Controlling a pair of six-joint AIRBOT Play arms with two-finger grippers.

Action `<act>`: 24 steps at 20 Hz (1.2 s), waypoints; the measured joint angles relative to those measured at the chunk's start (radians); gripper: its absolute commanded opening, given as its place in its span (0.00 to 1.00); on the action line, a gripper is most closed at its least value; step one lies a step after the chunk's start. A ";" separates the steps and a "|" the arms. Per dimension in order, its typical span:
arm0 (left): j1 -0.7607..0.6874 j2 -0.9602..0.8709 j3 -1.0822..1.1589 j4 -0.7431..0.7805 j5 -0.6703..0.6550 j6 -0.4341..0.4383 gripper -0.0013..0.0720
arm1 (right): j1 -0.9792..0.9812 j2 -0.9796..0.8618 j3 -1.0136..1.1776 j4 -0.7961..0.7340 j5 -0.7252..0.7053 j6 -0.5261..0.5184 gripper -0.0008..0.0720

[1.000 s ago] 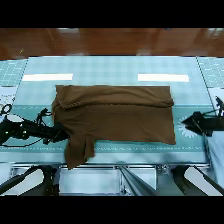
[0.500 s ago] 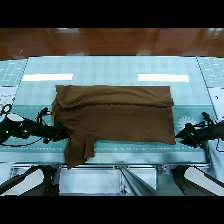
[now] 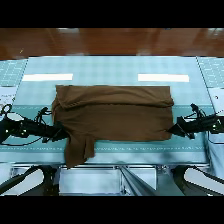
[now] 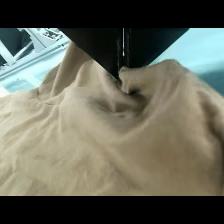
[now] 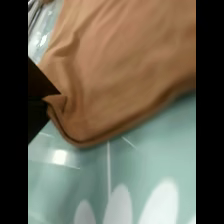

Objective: Fold the shirts.

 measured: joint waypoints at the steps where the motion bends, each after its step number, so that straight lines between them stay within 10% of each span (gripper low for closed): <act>1: 0.000 -0.001 0.014 0.001 0.005 0.000 0.05 | 0.000 0.004 0.019 0.010 0.010 -0.009 0.04; 24: -0.129 -0.449 0.804 -0.165 0.132 -0.050 0.05 | 0.111 -0.293 0.531 0.265 -0.190 -0.041 0.05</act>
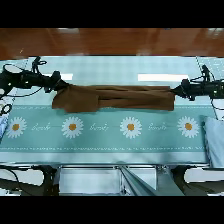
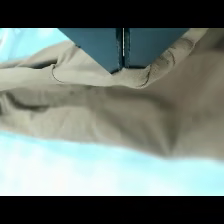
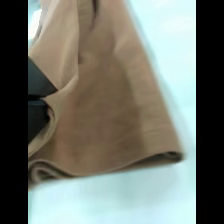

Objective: Fold the shirts.

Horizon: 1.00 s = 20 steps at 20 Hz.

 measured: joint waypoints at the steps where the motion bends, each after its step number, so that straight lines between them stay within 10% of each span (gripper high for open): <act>1: -0.002 -0.024 0.025 0.000 0.001 -0.003 0.05 | 0.002 -0.014 0.013 0.009 -0.004 -0.003 0.04; 14: -0.026 -0.216 0.257 -0.001 0.021 -0.008 0.07 | 0.042 -0.095 0.058 0.051 -0.080 -0.020 0.12; 15: -0.029 -0.222 0.261 0.000 0.019 -0.006 0.26 | 0.042 -0.096 0.059 0.051 -0.084 -0.020 0.41; 16: -0.032 -0.226 0.264 0.000 0.016 -0.005 0.67 | 0.042 -0.097 0.059 0.052 -0.092 -0.020 0.57; 20: -0.013 -0.224 0.303 0.002 -0.092 -0.014 0.71 | 0.014 -0.088 0.083 0.053 -0.040 -0.018 0.57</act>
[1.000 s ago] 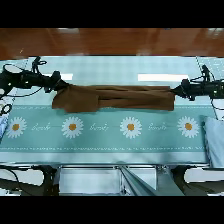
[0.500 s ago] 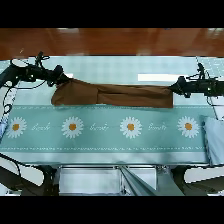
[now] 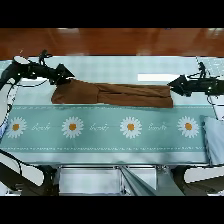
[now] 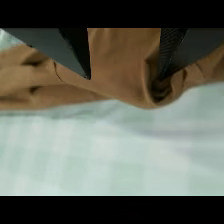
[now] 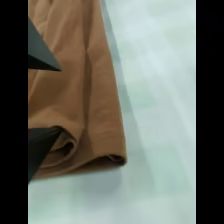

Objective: Fold the shirts.

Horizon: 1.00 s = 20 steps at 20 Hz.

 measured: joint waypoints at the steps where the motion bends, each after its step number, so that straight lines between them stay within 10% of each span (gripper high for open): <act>1: 0.018 0.010 0.016 0.014 -0.041 -0.017 0.71 | -0.024 0.008 0.020 -0.002 0.027 0.008 0.57; 7: 0.140 0.277 -0.040 0.219 -0.150 -0.103 0.71 | -0.279 0.149 0.096 -0.054 0.203 0.040 0.57; 20: 0.046 0.939 -0.881 0.257 0.199 -0.116 0.71 | -0.224 0.030 -0.171 0.019 0.106 -0.025 0.58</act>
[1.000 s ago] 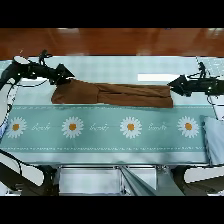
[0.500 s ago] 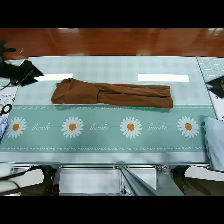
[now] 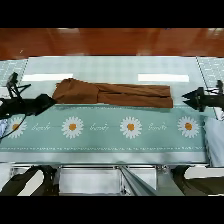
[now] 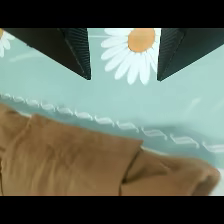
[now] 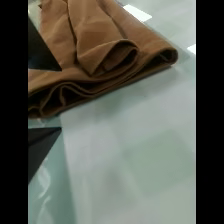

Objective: Fold the shirts.

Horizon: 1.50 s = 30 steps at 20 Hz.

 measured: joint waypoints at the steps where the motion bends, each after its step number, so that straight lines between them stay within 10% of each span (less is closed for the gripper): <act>1: -0.008 0.007 -0.011 -0.008 0.007 0.000 0.71 | 0.024 -0.024 0.009 0.018 -0.006 -0.003 0.58; 9: -0.028 0.023 -0.037 -0.039 0.019 -0.004 0.71 | 0.174 -0.154 0.103 0.085 -0.017 0.011 0.55; 12: -0.029 0.023 -0.038 -0.042 0.020 -0.005 0.71 | 0.212 -0.168 0.130 0.074 -0.046 0.012 0.05; 16: -0.029 0.023 -0.039 -0.055 0.020 -0.005 0.69 | 0.238 -0.151 0.162 0.090 -0.018 -0.001 0.04; 17: -0.030 0.023 -0.039 -0.066 0.020 -0.004 0.52 | 0.237 -0.133 0.167 0.089 -0.014 -0.003 0.04; 18: -0.033 0.023 -0.036 -0.087 0.021 0.008 0.11 | 0.232 -0.107 0.169 0.077 -0.008 -0.005 0.04; 19: -0.040 0.023 -0.033 -0.119 0.023 0.034 0.05 | 0.224 -0.073 0.171 0.066 0.005 -0.007 0.04; 25: -0.243 -0.083 0.074 -0.382 0.182 0.248 0.05 | 0.163 0.203 0.175 -0.031 0.088 -0.010 0.04; 30: -0.539 -0.445 0.447 -0.378 0.238 0.246 0.05 | 0.143 0.431 0.176 -0.062 0.153 0.008 0.04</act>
